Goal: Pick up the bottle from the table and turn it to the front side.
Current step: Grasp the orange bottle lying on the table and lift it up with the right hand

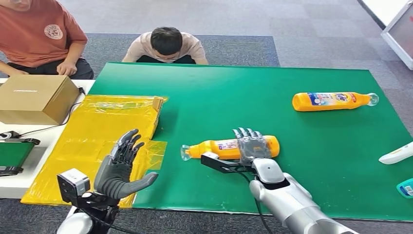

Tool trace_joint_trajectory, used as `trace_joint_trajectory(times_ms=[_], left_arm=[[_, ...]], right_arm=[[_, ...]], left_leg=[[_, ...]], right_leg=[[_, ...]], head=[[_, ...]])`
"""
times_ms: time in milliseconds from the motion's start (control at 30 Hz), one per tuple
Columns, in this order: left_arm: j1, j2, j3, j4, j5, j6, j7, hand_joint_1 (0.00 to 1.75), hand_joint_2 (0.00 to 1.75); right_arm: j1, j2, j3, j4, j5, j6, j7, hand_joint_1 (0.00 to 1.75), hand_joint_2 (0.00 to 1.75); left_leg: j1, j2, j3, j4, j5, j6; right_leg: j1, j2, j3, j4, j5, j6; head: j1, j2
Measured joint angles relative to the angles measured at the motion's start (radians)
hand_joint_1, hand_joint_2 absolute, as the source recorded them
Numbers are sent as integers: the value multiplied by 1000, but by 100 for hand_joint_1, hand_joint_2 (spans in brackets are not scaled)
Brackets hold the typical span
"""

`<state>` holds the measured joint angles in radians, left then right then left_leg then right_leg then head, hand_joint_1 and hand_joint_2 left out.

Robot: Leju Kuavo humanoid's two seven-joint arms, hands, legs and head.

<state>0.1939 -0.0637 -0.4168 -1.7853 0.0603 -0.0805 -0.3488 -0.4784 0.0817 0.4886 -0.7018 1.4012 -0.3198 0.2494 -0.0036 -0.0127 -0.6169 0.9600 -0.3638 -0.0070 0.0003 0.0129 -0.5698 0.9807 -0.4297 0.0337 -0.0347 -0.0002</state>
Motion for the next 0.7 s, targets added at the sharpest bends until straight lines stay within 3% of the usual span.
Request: trace_joint_trajectory(times_ms=[233, 300, 433, 700], left_arm=[[2, 1, 1, -2, 0, 0, 0, 0, 175], [3, 2, 1, -5, 0, 0, 0, 0, 175], [6, 2, 1, -10, -1, 0, 0, 0, 175], [18, 3, 2, -29, -3, 5, -4, 0, 175]], right_arm=[[-6, -15, -26, 14, 13, 1, -1, 0, 175], [-7, -15, -29, 17, 17, 2, -9, 7, 175], [-2, -15, -35, 18, 23, -6, -43, 175, 175], [37, -15, -44, -13, 18, -79, -111, 175, 175]], left_leg=[[0, 0, 4, 0, -1, 0], [0, 0, 5, 0, -1, 0], [0, 0, 5, 0, 0, 0], [0, 0, 4, 0, 0, 0]], right_leg=[[0, 0, -1, 0, 0, 0], [0, 0, -1, 0, -1, 0], [0, 0, 1, 0, 0, 0], [0, 0, 5, 0, 0, 0]], head=[[0, 0], [0, 0], [0, 0], [0, 0]])
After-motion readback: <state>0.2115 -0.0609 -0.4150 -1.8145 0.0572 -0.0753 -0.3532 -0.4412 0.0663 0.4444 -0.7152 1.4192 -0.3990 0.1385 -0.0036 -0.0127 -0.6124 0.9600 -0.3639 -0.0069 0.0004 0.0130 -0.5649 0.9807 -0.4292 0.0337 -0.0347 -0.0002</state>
